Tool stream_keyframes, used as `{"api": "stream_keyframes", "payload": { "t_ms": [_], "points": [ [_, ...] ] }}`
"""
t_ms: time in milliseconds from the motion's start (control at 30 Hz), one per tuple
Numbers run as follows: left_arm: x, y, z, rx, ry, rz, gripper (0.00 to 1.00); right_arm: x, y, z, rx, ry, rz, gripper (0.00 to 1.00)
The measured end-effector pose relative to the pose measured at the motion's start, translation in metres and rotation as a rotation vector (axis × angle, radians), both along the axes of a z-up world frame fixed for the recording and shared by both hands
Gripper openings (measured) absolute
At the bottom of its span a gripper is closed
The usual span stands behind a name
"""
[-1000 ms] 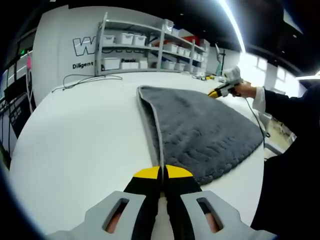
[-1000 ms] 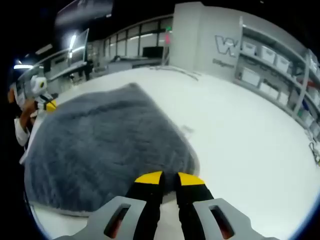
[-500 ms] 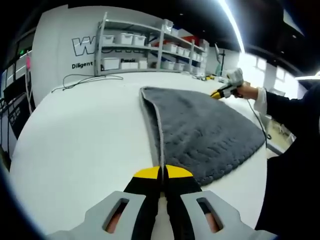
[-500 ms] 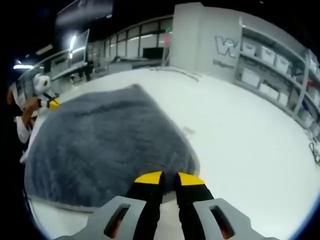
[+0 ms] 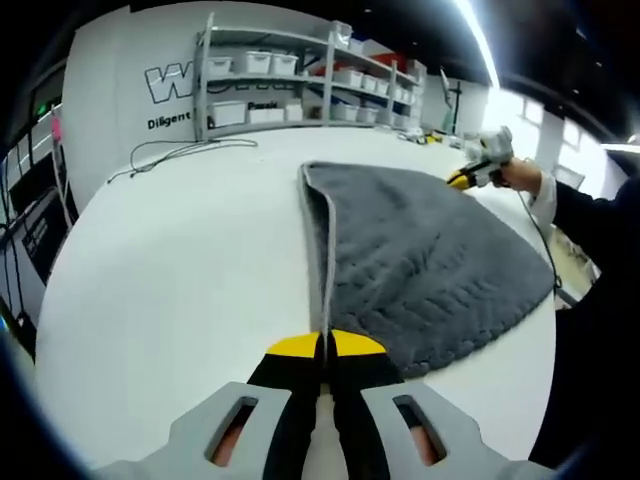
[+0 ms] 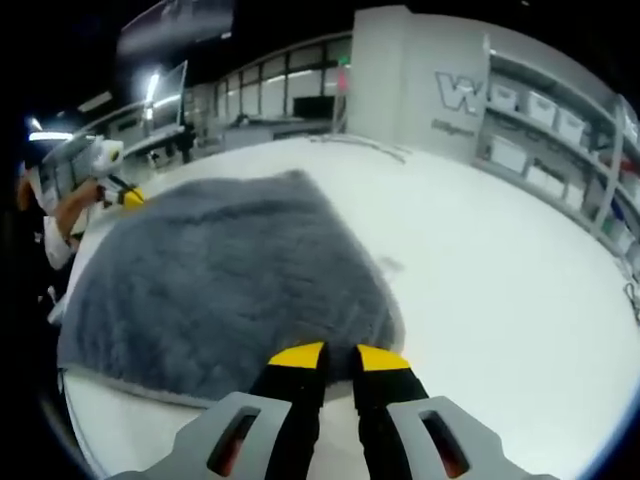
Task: Open the folded towel by lifting each exposed corner and separating the folded layers until the towel lies flat within the target outline without major curled edges
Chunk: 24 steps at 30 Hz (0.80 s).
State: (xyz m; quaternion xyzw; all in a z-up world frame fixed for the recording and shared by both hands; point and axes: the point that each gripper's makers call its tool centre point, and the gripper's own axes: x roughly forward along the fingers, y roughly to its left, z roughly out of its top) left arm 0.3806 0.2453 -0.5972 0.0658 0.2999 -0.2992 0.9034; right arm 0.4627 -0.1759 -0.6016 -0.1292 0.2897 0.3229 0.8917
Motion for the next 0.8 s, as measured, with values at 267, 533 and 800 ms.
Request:
{"api": "stream_keyframes", "payload": {
  "t_ms": [267, 533, 800],
  "points": [
    [0.014, 0.004, -0.001, 0.058, 0.0, -0.005, 0.02, -0.005, -0.001, -0.001, -0.001, -0.001, -0.014, 0.08],
    [0.025, 0.01, -0.002, 0.059, -0.014, -0.004, 0.02, -0.009, 0.0, 0.0, 0.008, -0.011, -0.025, 0.08],
    [0.034, 0.014, -0.001, 0.052, -0.027, -0.004, 0.02, -0.015, 0.002, 0.0, 0.003, -0.021, -0.031, 0.08]
  ]
}}
